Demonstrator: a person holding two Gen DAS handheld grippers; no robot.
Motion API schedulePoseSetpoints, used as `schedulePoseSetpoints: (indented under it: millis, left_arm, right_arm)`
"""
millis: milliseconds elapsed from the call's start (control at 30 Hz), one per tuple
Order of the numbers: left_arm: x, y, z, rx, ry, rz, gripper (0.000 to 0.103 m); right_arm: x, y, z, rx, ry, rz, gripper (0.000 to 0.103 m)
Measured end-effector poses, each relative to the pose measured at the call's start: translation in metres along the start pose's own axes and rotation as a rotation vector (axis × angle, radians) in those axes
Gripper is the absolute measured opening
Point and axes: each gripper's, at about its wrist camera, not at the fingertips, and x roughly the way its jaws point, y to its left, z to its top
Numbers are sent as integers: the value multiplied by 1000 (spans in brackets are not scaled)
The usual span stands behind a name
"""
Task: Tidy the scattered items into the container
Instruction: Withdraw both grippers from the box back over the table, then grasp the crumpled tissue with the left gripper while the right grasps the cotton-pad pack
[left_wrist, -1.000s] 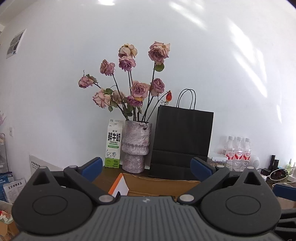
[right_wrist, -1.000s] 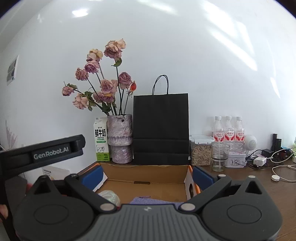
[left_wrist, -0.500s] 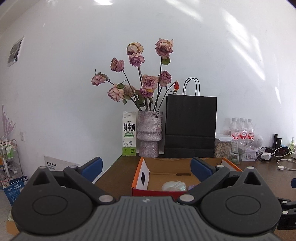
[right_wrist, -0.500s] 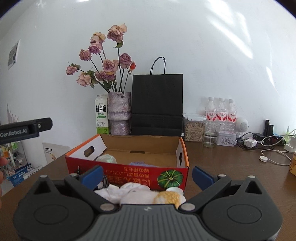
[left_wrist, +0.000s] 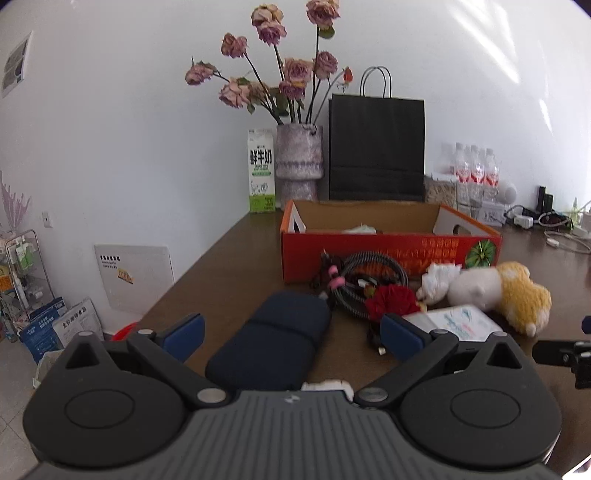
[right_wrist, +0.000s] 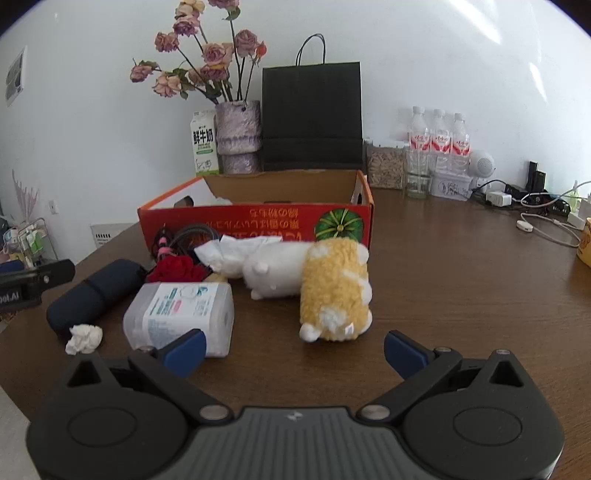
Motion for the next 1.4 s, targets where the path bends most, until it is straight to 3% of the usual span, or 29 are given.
schedulePoseSetpoints:
  millis: [267,733,867,967,1067,1133,1200,1400]
  left_arm:
    - [2,-1,-24,5,90,-11,103]
    - [23,-2,-33,-41,200,-27,103]
    - [22,-3,-28,-69,204,-56,89]
    - [25,-5,-25,-85,207,-33,79]
    - [28,-2,-22,-110,209,-3,63]
    - [30,-2,-21,-101,207,21,40]
    - [31,-2,-21,-95,203,15,26]
    - [27,6,-24,-119,189,-31,25]
  right_arm:
    - [17,10,-24,-15,113,3,103]
    - [18,19,-35,-41,20,-24,103]
    - [19,21,-36,-48,17,-15,103]
    - [19,23,-35,-57,18,-2,103]
    - [19,27,-36,-65,19,10,103]
    - [20,29,-35,-70,26,19,103]
    - [22,32,-32,-71,38,24,103]
    - [27,43,-21,-52,60,97,103]
